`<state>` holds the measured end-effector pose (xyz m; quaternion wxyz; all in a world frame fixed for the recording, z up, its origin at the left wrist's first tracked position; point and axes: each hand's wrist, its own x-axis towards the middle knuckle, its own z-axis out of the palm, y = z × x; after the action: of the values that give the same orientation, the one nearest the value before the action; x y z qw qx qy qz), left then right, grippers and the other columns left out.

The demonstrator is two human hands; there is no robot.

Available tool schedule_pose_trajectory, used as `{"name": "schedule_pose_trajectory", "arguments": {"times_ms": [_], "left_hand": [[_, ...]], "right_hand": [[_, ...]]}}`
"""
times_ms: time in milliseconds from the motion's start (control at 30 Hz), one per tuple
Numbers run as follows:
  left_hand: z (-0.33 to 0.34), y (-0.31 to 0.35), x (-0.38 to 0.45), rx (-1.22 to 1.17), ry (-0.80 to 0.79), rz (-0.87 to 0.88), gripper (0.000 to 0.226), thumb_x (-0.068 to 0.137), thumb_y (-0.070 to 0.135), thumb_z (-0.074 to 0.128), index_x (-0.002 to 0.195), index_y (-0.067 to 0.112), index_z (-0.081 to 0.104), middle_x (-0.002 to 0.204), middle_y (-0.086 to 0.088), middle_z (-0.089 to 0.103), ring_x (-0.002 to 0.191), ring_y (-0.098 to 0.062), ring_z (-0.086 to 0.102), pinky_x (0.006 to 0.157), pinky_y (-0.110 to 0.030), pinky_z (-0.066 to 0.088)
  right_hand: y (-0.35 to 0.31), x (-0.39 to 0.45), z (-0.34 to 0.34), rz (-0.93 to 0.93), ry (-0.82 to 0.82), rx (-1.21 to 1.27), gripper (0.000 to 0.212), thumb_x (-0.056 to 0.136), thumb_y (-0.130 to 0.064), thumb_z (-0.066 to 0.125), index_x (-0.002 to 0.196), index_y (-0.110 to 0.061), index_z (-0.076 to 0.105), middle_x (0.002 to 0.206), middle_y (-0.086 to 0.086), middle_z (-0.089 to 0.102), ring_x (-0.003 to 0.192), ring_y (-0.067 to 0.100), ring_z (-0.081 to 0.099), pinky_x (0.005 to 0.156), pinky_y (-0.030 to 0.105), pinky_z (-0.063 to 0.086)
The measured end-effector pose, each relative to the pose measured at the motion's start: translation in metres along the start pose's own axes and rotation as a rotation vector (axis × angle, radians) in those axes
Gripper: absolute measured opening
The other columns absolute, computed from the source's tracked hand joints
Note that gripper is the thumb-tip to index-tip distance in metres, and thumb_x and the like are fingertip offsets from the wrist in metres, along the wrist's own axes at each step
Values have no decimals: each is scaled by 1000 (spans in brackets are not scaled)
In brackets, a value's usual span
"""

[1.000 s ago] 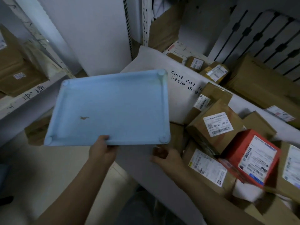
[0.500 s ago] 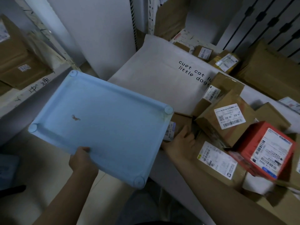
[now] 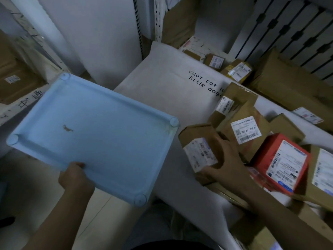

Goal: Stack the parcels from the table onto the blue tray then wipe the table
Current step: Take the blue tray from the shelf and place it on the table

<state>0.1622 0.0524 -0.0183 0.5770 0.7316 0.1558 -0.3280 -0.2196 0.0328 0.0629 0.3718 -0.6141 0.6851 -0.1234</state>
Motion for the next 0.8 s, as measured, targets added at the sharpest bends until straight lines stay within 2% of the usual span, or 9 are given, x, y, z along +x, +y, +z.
{"name": "schedule_pose_trajectory", "arguments": {"times_ms": [67, 100, 200, 267, 367, 433, 633, 700, 800], "left_hand": [[13, -2, -18, 40, 10, 37, 50, 73, -5, 54, 121, 4, 62, 110, -2, 64, 88, -21, 61, 76, -33, 49], [18, -7, -27, 75, -6, 50, 48, 74, -7, 54, 121, 2, 61, 108, -4, 62, 89, -23, 59, 77, -34, 48], [37, -29, -47, 179, -68, 57, 45, 74, -5, 54, 118, 1, 61, 105, -9, 61, 91, -25, 58, 76, -35, 46], [49, -42, -59, 233, -96, 61, 42, 77, -5, 54, 118, 2, 60, 106, -11, 61, 91, -26, 58, 76, -35, 45], [62, -58, -68, 251, -107, 46, 43, 81, -5, 51, 122, 1, 59, 105, -9, 59, 92, -25, 57, 77, -32, 44], [64, -65, -69, 263, -94, 23, 43, 82, -4, 51, 125, -1, 57, 105, -9, 57, 92, -26, 56, 77, -32, 43], [59, -76, -58, 282, 4, -13, 49, 81, -1, 53, 130, -1, 54, 130, -16, 59, 106, -35, 61, 77, -32, 43], [61, -81, -63, 285, -17, -37, 49, 83, -1, 53, 132, 0, 52, 132, -15, 58, 106, -34, 60, 79, -31, 43], [67, -87, -75, 264, -57, -65, 49, 86, -1, 51, 135, 2, 51, 134, -13, 59, 112, -33, 60, 83, -30, 45]], "right_hand": [[3, -11, -20, -50, 12, 101, 92, 73, -14, 84, 142, -39, 28, 139, -15, 38, 128, -8, 40, 88, -2, 31], [5, -15, -28, -81, 31, 120, 89, 75, -15, 83, 139, -40, 28, 135, -18, 41, 121, -15, 41, 85, 0, 38], [5, -18, -45, -102, 91, 219, 87, 74, -23, 79, 143, -41, 29, 142, -11, 39, 126, 4, 45, 88, 25, 51], [8, -16, -53, -103, 126, 235, 94, 71, -19, 79, 148, -37, 28, 147, -10, 34, 131, 11, 41, 91, 29, 49], [9, -11, -62, -92, 200, 204, 94, 72, -18, 80, 149, -37, 28, 141, -17, 30, 130, 6, 35, 98, 32, 43], [14, -10, -67, -57, 238, 201, 95, 74, -14, 81, 150, -36, 29, 142, -12, 33, 126, 3, 33, 99, 31, 37], [25, -8, -70, 19, 280, 228, 92, 74, -18, 81, 149, -37, 30, 136, -8, 36, 127, 14, 41, 105, 50, 45], [25, -6, -68, 11, 286, 220, 92, 74, -18, 81, 149, -35, 30, 136, -9, 35, 126, 12, 39, 106, 45, 44], [21, -2, -63, -20, 268, 193, 92, 75, -18, 81, 150, -33, 29, 137, -12, 31, 120, 2, 33, 92, 18, 39]]}}
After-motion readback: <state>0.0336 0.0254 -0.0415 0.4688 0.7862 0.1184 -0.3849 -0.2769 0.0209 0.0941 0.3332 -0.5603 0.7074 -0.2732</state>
